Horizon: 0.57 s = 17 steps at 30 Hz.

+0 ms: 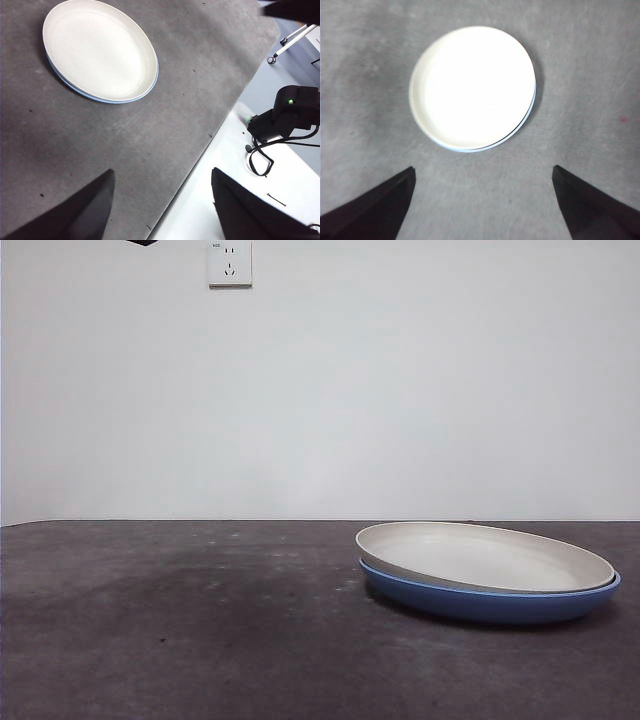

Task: Pick up the white plate, put it on the blue plate, put it on desk

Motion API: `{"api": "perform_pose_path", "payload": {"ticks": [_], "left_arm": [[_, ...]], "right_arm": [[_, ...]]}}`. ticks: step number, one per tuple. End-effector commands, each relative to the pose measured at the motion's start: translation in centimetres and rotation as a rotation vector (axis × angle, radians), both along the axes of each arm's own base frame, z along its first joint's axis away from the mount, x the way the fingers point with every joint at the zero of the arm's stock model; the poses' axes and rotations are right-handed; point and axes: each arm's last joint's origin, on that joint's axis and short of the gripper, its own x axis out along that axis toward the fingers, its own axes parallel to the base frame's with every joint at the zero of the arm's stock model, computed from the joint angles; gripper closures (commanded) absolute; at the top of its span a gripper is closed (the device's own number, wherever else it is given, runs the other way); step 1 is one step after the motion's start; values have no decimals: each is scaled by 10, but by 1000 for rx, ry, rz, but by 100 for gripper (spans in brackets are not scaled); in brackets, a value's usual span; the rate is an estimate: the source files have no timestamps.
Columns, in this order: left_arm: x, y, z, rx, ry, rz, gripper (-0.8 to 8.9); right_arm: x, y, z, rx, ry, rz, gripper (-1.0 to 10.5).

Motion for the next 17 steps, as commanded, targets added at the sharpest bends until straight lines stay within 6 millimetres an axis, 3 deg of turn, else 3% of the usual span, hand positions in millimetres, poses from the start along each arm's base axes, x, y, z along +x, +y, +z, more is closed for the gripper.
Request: {"api": "perform_pose_path", "payload": {"ticks": [1, 12, 17], "left_arm": [[0, -2, 2, -1, -18, -20, 502], [0, -2, 2, -1, -19, -20, 502], [0, -2, 2, -1, -19, -20, 502]], "right_arm": [[20, 2, -16, 32, 26, -35, 509], [102, 8, -85, 32, 156, -61, 510], [128, 11, -111, 39, 206, -53, 542]]}}
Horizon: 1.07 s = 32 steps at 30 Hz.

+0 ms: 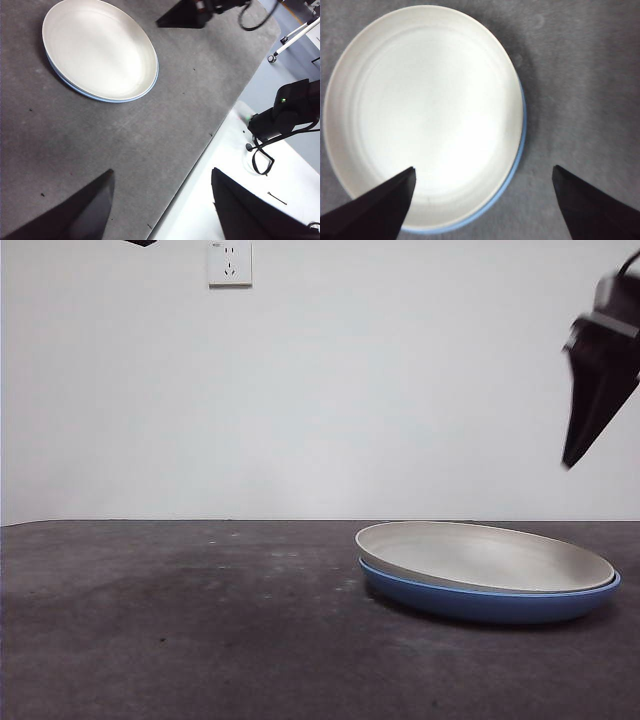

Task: Pick up the white plate, put it on the blue plate, put it on desk

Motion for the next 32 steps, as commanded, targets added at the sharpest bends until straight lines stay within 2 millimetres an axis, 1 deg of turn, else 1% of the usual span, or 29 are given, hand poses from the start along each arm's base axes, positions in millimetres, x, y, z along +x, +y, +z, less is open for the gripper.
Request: {"api": "perform_pose_path", "payload": {"ticks": [1, 6, 8, 12, 14, 18, 23, 27, 30, 32], "left_arm": [[1, -2, 3, -5, -17, -16, 502], [1, -2, 3, -5, -17, -16, 502], [1, -2, 3, -5, -18, -16, 502], [1, -2, 3, -5, -18, -16, 502], [1, -2, 3, -5, -18, -16, 502], [1, -2, 3, -5, -17, -16, 502], [1, -2, 3, -5, -17, -16, 502], [1, -2, 3, -5, -17, -15, 502], [1, -2, 3, -5, -17, -15, 502], [1, -2, 3, -5, -17, -15, 502]], "right_arm": [[14, 1, -15, 5, 37, -7, 545], [29, 3, -39, 2, 85, -6, 549], [34, 3, -47, 6, 102, -2, 576], [39, 4, -58, 17, 125, 5, 593], [41, 4, -63, 18, 136, 5, 632], [43, 4, -67, 16, 144, 6, 699], [44, 4, -67, 10, 133, 0, 833], [44, 3, -67, -6, 136, -25, 859], [44, 1, -67, -3, 137, -36, 921], [45, -1, -67, -3, 138, -43, 935]]}}
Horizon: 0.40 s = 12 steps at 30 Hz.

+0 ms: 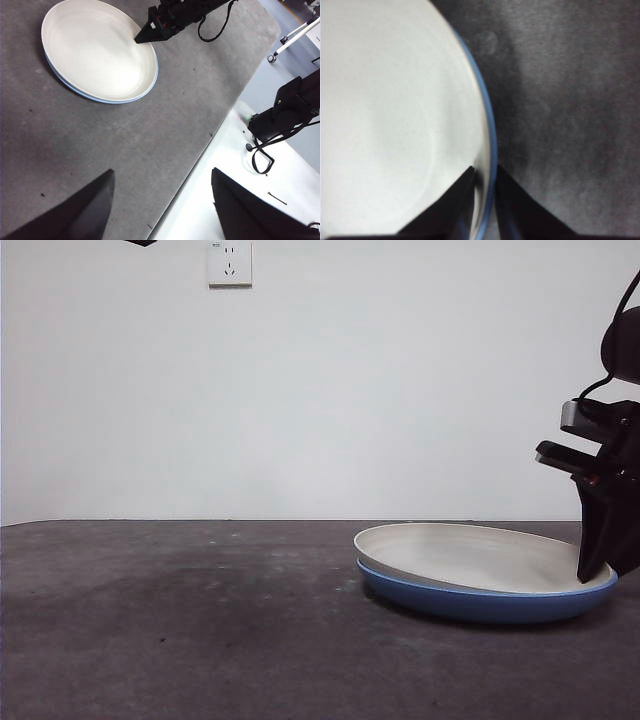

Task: Pick up the white plate, put it on the blue plate, put it on desk

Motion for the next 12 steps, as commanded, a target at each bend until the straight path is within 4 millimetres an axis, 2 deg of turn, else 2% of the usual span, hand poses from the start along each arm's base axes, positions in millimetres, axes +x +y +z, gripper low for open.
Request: {"api": "perform_pose_path", "payload": {"ticks": [1, 6, 12], "left_arm": [[1, -2, 3, -5, -16, -15, 502], [1, -2, 3, -5, -16, -15, 502], [1, -2, 3, -5, -17, -15, 502]], "right_arm": [[3, -1, -3, -2, 7, -14, 935], [3, -6, 0, 3, -3, -32, 935], [-2, -6, 20, 23, -76, -45, 935]]}}
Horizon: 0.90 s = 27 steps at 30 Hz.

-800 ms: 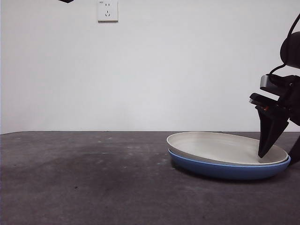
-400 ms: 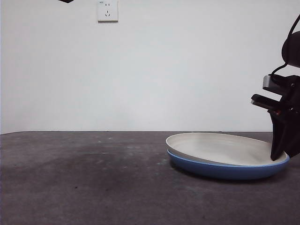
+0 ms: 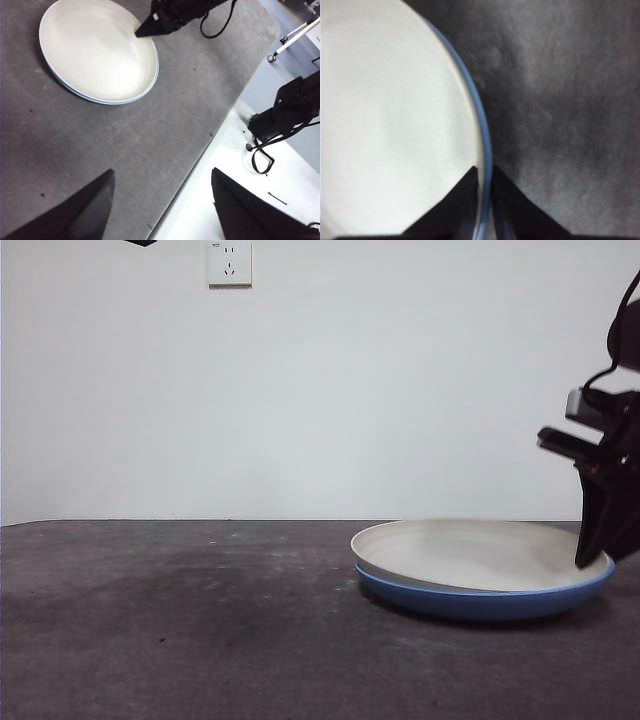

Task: Pick up the white plate, put it on the blue plate, put it on desk

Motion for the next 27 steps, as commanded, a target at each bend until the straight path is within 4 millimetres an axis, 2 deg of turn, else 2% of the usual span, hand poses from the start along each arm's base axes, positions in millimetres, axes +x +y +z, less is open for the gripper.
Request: {"api": "perform_pose_path", "payload": {"ticks": [1, 9, 13, 21, 27], "left_arm": [[1, -2, 3, -5, -17, -15, 502], [1, -2, 3, -5, -17, -15, 502], [1, -2, 3, -5, -17, -15, 502], [1, -2, 3, -5, -17, -15, 502], [1, -2, 3, -5, -17, -15, 502]], "right_arm": [[-1, -1, 12, 1, -49, -16, 935], [-13, 3, 44, 83, -165, 4, 935], [-13, 9, 51, 105, -183, 12, 935], [-9, 40, 61, 143, -240, 55, 935], [-1, 65, 54, 148, -218, 94, 935]]}}
